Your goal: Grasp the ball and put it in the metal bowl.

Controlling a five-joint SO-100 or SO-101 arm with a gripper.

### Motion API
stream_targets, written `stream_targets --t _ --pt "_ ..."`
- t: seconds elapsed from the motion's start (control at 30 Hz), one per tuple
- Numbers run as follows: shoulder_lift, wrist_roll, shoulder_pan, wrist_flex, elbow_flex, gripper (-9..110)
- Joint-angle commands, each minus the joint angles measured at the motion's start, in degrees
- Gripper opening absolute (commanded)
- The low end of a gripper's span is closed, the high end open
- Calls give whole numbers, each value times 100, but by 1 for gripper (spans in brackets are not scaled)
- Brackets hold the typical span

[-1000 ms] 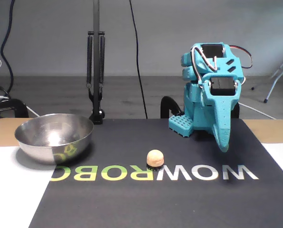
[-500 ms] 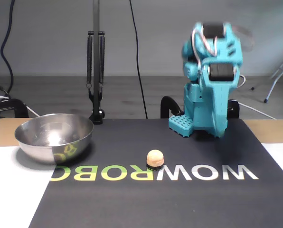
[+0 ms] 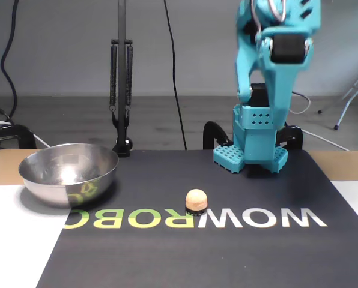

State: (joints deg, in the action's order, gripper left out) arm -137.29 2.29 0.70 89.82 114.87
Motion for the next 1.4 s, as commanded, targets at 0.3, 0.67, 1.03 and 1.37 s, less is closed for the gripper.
stream_targets --t 0.3,0.67,1.03,1.37 --pt "2180 264 26 624 -1846 0" --pt "3208 1872 246 624 -1907 0" --pt "3199 4228 633 624 -1837 0" --pt "3234 6249 905 624 -1767 0"
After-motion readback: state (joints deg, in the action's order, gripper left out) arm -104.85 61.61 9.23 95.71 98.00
